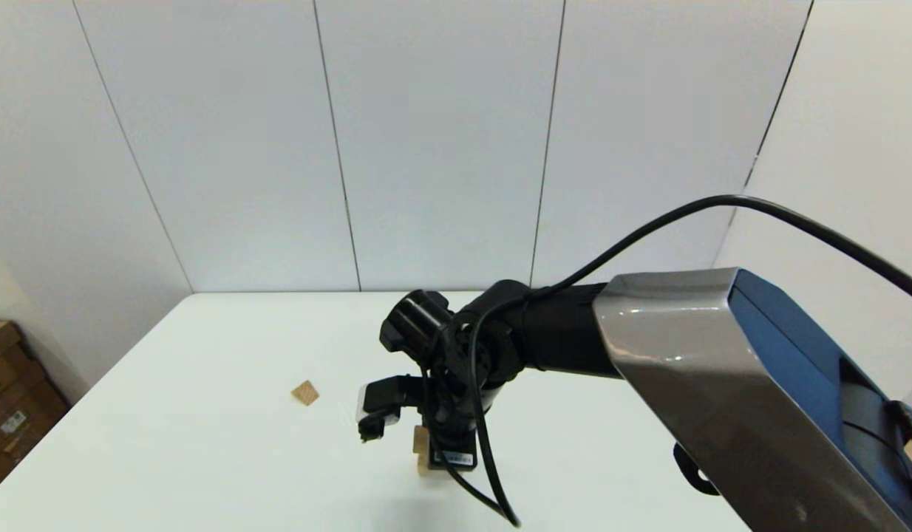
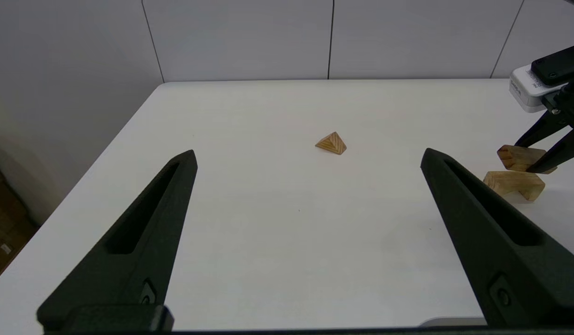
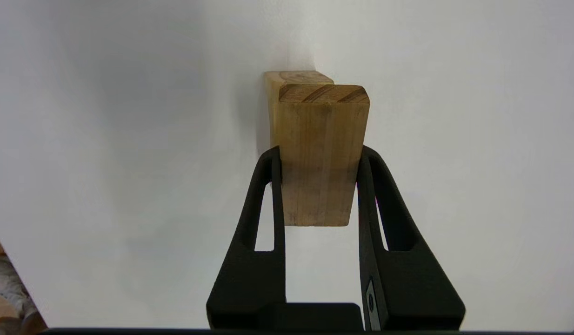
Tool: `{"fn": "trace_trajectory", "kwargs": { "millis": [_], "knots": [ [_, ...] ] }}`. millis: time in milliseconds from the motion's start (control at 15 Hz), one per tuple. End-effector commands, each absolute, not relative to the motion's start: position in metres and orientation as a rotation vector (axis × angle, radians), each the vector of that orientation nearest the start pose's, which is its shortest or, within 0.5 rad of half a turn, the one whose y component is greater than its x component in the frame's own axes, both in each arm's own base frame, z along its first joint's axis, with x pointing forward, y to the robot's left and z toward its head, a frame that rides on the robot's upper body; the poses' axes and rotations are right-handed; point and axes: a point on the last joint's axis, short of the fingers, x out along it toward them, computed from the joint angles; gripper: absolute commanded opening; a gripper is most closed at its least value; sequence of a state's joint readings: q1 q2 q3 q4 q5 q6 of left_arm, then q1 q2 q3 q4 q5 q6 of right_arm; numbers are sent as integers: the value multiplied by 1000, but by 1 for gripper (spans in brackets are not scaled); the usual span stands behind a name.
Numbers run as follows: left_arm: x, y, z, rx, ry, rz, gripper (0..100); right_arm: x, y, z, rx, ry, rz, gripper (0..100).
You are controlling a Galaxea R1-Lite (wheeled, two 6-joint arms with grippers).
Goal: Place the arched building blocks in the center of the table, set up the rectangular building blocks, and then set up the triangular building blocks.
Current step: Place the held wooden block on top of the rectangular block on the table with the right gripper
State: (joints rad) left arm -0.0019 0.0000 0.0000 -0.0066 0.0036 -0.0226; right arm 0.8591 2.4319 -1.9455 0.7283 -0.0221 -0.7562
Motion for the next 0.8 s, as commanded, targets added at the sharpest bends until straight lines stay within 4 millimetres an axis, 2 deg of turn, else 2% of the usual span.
{"fn": "trace_trajectory", "kwargs": {
  "millis": [67,800],
  "knots": [
    [-23,0,76,-23,-8,1,100,297,342,82,-1189,820,1173,0],
    [-23,0,76,-23,-8,3,100,295,340,77,-1252,847,1189,0]
  ]
}}
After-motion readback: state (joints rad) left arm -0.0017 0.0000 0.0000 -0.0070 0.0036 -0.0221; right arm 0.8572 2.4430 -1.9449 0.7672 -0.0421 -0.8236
